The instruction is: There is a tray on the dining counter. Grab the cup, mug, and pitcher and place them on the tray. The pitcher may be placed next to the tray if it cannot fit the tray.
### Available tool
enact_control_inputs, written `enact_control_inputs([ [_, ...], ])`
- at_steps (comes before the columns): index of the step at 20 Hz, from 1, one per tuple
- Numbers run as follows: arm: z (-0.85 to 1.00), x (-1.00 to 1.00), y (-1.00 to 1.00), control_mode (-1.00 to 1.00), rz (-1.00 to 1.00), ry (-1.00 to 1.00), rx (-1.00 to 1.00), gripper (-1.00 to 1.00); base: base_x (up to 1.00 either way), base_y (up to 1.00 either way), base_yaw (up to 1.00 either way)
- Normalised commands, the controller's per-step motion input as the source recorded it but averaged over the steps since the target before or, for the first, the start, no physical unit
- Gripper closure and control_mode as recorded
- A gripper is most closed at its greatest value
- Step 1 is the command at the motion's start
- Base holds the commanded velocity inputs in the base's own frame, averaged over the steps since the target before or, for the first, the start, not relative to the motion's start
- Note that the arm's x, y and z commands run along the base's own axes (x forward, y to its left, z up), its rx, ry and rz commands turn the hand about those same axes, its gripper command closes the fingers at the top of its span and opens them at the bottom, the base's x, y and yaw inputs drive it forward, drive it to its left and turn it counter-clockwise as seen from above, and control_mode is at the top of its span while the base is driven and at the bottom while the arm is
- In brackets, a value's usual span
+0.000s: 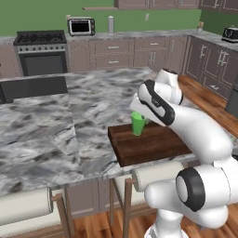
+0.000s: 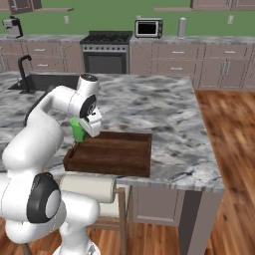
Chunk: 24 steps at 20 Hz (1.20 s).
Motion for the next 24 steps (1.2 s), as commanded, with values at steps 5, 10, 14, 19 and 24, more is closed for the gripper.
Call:
enact_control_inputs([
  [5,-0.32,0.33,0.01,-1.00,0.00,0.00,0.00,1.00,0.00,0.00,0.00],
  [10,-0.34,0.42,0.04,-1.00,0.00,0.00,0.00,1.00,0.00,0.00,0.00],
  [14,-0.35,0.48,0.09,-1.00,0.00,0.00,0.00,1.00,0.00,0.00,0.00],
  [19,-0.32,0.40,0.10,-1.00,0.00,0.00,0.00,1.00,0.00,0.00,0.00],
  [24,-0.25,0.40,0.13,-1.00,0.00,0.00,0.00,1.00,0.00,0.00,0.00],
])
